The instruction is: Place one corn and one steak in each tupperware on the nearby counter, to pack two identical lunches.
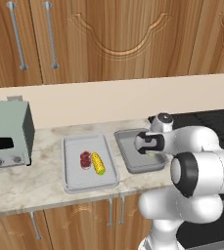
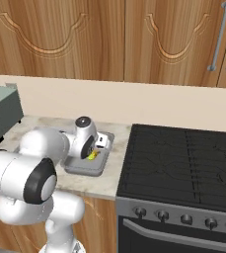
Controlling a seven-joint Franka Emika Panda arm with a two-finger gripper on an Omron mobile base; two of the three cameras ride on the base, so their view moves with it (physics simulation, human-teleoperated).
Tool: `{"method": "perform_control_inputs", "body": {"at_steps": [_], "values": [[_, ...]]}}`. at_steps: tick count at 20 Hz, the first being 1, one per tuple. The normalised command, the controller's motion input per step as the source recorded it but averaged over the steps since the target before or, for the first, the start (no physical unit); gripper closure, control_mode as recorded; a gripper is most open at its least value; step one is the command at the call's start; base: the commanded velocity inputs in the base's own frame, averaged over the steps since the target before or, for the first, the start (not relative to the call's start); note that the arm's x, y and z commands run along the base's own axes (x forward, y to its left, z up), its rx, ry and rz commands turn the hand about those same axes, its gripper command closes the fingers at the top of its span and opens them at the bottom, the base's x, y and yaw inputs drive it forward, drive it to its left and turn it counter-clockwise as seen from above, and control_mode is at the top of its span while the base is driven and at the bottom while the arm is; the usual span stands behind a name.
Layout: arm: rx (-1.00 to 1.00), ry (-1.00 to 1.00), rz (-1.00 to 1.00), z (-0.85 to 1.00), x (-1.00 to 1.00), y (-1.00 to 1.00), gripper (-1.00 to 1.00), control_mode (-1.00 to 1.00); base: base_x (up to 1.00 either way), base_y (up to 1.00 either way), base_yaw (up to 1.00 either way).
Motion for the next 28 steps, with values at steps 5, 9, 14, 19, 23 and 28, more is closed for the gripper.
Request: {"method": "perform_control_inputs", "body": {"at_steps": [5, 9, 14, 19, 23, 28], "values": [[0.0, 0.11, 0.0, -0.3, 0.29, 0.0, 1.0, -1.0, 0.0, 0.0, 0.0], [0.0, 0.08, 0.0, -0.23, 0.18, 0.0, 1.0, -1.0, 0.0, 0.0, 0.0], [0.0, 0.03, 0.0, -0.24, 0.26, -0.04, -1.0, -1.0, 0.0, 0.0, 0.0], [0.0, 0.01, 0.0, -0.17, 0.14, -0.06, -1.0, -1.0, 0.0, 0.0, 0.0], [0.0, 0.0, 0.0, -0.01, 0.0, 0.0, -1.0, -1.0, 0.0, 0.0, 0.0], [0.0, 0.0, 0.0, 0.38, -0.39, 0.0, -1.0, -1.0, 0.0, 0.0, 0.0]]}}
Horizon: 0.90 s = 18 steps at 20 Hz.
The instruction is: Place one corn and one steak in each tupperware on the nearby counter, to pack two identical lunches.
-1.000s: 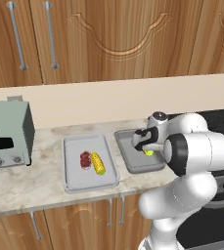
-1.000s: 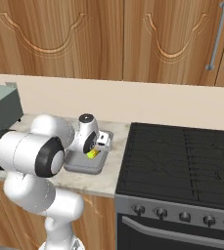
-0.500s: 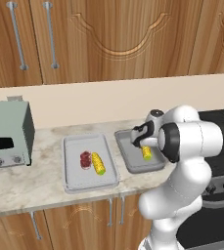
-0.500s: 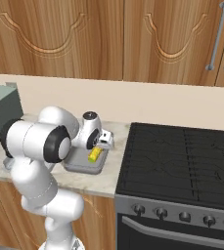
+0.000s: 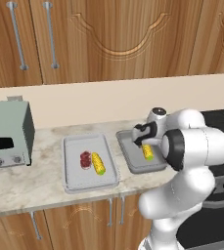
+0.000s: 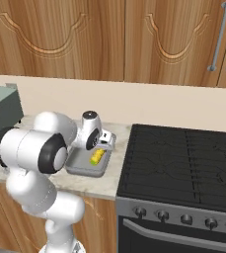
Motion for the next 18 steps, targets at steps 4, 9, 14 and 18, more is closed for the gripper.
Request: {"method": "perform_control_inputs", "body": {"at_steps": [4, 9, 14, 18], "values": [[0.0, -0.07, 0.0, 0.81, -0.49, 0.0, -1.0, -1.0, 0.0, 0.0, 0.0], [0.0, -0.12, 0.0, 0.98, -0.47, 0.0, -1.0, -1.0, 0.0, 0.0, 0.0], [0.0, -0.3, -0.02, 0.97, -0.63, 0.0, -1.0, -1.0, 0.0, 0.0, 0.0], [0.01, -0.21, -0.04, 0.94, -0.68, 0.0, -1.0, -1.0, 0.0, 0.0, 0.0]]}}
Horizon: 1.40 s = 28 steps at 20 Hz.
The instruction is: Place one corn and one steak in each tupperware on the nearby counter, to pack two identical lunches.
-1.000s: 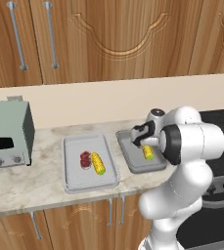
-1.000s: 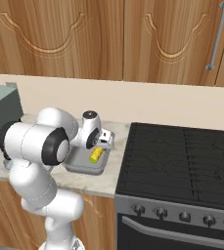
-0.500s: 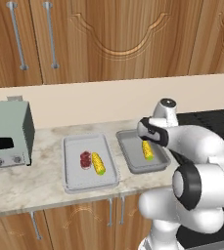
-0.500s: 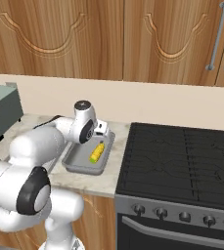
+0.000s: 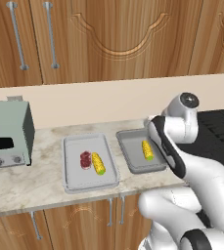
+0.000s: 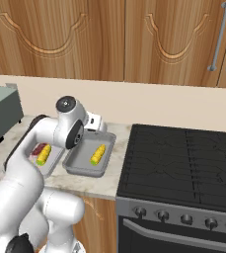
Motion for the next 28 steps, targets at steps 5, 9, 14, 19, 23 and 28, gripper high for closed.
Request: {"method": "perform_control_inputs", "body": {"at_steps": [5, 9, 14, 19, 23, 28], "values": [[0.0, -0.21, -0.04, 0.75, -0.75, -0.01, -1.0, -1.0, 0.0, 0.0, 0.0], [0.0, -0.16, -0.03, 0.68, -0.71, -0.01, -1.0, -1.0, 0.0, 0.0, 0.0], [0.0, -0.07, 0.0, 0.46, -0.6, -0.03, -1.0, -1.0, 0.0, 0.0, 0.0], [0.0, 0.0, 0.0, 0.25, -0.48, -0.02, -1.0, 1.0, -0.13, 0.0, 0.0], [0.0, 0.0, 0.0, 0.0, 0.0, 0.0, -1.0, 1.0, -0.66, 0.0, -0.01], [0.0, 0.0, 0.0, 0.0, 0.0, 0.0, -1.0, 1.0, -0.67, 0.14, 0.0]]}}
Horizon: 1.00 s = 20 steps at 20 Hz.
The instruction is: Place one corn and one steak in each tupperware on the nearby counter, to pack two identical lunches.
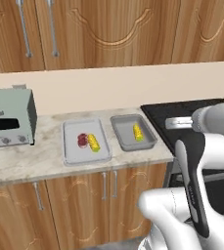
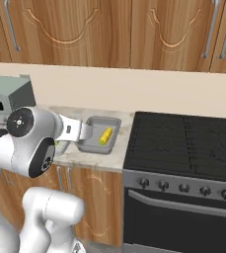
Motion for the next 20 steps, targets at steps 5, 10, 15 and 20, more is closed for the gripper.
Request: {"method": "perform_control_inputs", "body": {"at_steps": [5, 10, 15, 20], "values": [[0.0, 0.0, 0.0, 0.0, 0.0, 0.0, -1.0, 1.0, -0.41, 0.65, 0.0], [0.0, 0.0, 0.0, 0.0, 0.0, 0.0, -1.0, 1.0, -0.39, 0.84, 0.01], [0.0, 0.0, 0.0, 0.0, 0.0, 0.0, -1.0, 1.0, -0.83, 0.48, 0.0], [0.0, 0.0, 0.0, 0.0, 0.0, 0.0, -1.0, 1.0, -1.0, 0.03, 0.0]]}}
